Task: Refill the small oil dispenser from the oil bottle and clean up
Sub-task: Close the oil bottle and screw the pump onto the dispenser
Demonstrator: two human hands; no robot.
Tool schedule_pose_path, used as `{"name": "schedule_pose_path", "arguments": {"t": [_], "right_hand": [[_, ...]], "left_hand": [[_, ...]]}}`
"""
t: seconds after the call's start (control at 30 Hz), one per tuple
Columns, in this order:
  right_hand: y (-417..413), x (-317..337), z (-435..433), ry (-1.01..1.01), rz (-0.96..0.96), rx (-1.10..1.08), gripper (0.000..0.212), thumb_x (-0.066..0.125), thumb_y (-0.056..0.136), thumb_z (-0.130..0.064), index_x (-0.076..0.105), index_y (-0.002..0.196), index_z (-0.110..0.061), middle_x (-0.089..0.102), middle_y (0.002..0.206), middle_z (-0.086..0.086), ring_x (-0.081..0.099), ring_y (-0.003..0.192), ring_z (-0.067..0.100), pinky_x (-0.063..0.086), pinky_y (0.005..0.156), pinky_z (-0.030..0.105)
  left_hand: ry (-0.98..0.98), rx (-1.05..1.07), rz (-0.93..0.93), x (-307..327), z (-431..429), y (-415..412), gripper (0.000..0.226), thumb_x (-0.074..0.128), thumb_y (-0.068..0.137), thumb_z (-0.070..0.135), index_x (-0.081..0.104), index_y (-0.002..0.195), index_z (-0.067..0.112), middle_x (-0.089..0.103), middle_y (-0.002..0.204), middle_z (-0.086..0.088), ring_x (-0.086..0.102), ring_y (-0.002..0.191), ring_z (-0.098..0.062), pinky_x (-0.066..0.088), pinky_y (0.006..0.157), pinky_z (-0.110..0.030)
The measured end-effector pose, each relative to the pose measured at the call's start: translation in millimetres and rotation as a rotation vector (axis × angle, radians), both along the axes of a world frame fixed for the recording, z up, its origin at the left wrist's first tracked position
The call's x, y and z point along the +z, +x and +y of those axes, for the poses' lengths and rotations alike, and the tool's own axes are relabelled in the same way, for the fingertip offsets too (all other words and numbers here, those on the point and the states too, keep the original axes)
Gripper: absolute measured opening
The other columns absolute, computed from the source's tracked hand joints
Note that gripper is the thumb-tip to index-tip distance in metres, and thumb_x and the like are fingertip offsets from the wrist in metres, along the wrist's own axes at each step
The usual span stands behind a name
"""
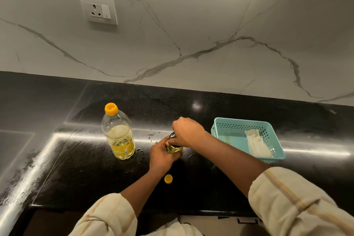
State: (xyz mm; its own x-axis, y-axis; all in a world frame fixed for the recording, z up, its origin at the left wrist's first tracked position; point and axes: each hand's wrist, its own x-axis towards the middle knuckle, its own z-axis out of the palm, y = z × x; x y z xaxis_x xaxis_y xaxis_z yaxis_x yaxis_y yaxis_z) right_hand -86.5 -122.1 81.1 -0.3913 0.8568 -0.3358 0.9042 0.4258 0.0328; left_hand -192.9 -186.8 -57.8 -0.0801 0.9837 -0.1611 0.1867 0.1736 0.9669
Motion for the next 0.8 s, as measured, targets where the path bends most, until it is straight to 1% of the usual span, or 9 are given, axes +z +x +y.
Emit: {"name": "schedule_pose_path", "arguments": {"t": [0.13,0.23,0.4,0.5,0.53,0.6,0.67,0.73,0.8], "right_hand": [[1.9,1.8,1.4,-0.096,0.001,0.061,0.029,0.082,0.086,-0.023,0.071,0.109,-0.01,0.07,0.099,0.008,0.069,0.087,0.024,0.06,0.072,0.035],[6.1,-1.6,0.4,-0.096,0.015,0.049,0.028,0.083,0.084,-0.018,0.073,0.11,-0.01,0.071,0.097,0.009,0.07,0.085,0.024,0.063,0.074,0.037],[7.3,-4.3,-1.0,-0.087,0.007,0.026,0.041,0.085,0.083,-0.026,0.07,0.119,-0.016,0.071,0.104,0.007,0.07,0.091,0.024,0.063,0.08,0.038],[15.7,4.2,-12.2,0.092,-0.031,0.059,0.081,0.084,0.081,-0.044,0.048,0.149,-0.021,0.067,0.12,0.007,0.068,0.109,0.029,0.057,0.084,0.04],[17.6,8.6,-21.2,0.2,-0.01,0.086,0.082,0.081,0.083,-0.05,0.045,0.15,-0.021,0.065,0.121,0.007,0.066,0.112,0.028,0.057,0.085,0.041],[19.8,13.6,-46.5,0.359,0.146,0.149,0.051,0.072,0.091,-0.052,0.058,0.128,-0.019,0.065,0.112,0.003,0.066,0.104,0.024,0.059,0.081,0.039],[19.0,1.0,-75.8,0.281,0.269,0.124,0.031,0.064,0.095,-0.049,0.063,0.109,-0.021,0.067,0.105,0.003,0.068,0.095,0.025,0.059,0.078,0.042],[14.0,-26.0,-100.2,0.056,0.242,0.069,0.031,0.064,0.094,-0.048,0.062,0.11,-0.021,0.07,0.108,0.007,0.07,0.099,0.031,0.058,0.081,0.042],[10.9,-57.1,-111.2,-0.089,0.19,0.026,0.038,0.069,0.093,-0.048,0.061,0.118,-0.02,0.067,0.115,0.009,0.069,0.105,0.033,0.055,0.084,0.042]], "left_hand": [[-0.008,-0.001,0.013,-0.1,0.7,-0.3,0.039,0.094,0.072,0.023,0.077,0.106,0.035,0.083,0.095,0.012,0.079,0.092,-0.01,0.064,0.091,-0.048],[-0.008,-0.003,0.003,-2.6,0.2,0.9,0.04,0.093,0.072,0.024,0.078,0.105,0.038,0.083,0.097,0.012,0.079,0.094,-0.011,0.064,0.092,-0.05],[0.001,-0.016,0.055,-1.0,-0.4,-2.2,0.046,0.095,0.07,0.027,0.075,0.111,0.036,0.083,0.1,0.011,0.078,0.096,-0.009,0.063,0.093,-0.05],[-0.001,-0.07,0.099,5.8,0.7,-12.8,0.078,0.098,0.069,0.025,0.064,0.139,0.034,0.072,0.136,0.016,0.068,0.123,-0.005,0.057,0.109,-0.041],[-0.019,-0.056,0.095,6.7,-1.9,-20.0,0.092,0.099,0.071,0.019,0.056,0.152,0.026,0.061,0.148,0.014,0.059,0.134,-0.006,0.05,0.116,-0.036],[-0.018,-0.005,0.068,13.2,-12.8,-39.2,0.091,0.093,0.077,0.005,0.052,0.157,0.013,0.058,0.154,0.002,0.054,0.141,-0.013,0.044,0.122,-0.036],[0.016,0.069,0.053,21.8,-36.6,-62.1,0.066,0.086,0.083,-0.004,0.066,0.142,0.014,0.073,0.139,-0.003,0.069,0.129,-0.014,0.053,0.117,-0.043],[0.045,0.199,0.092,32.0,-66.3,-86.3,0.044,0.084,0.086,-0.006,0.077,0.119,0.022,0.082,0.112,0.004,0.078,0.105,-0.007,0.062,0.104,-0.044],[0.088,0.352,0.138,43.2,-91.3,-108.4,0.033,0.084,0.087,-0.003,0.078,0.107,0.023,0.082,0.098,0.003,0.078,0.093,-0.011,0.065,0.094,-0.037]]}}
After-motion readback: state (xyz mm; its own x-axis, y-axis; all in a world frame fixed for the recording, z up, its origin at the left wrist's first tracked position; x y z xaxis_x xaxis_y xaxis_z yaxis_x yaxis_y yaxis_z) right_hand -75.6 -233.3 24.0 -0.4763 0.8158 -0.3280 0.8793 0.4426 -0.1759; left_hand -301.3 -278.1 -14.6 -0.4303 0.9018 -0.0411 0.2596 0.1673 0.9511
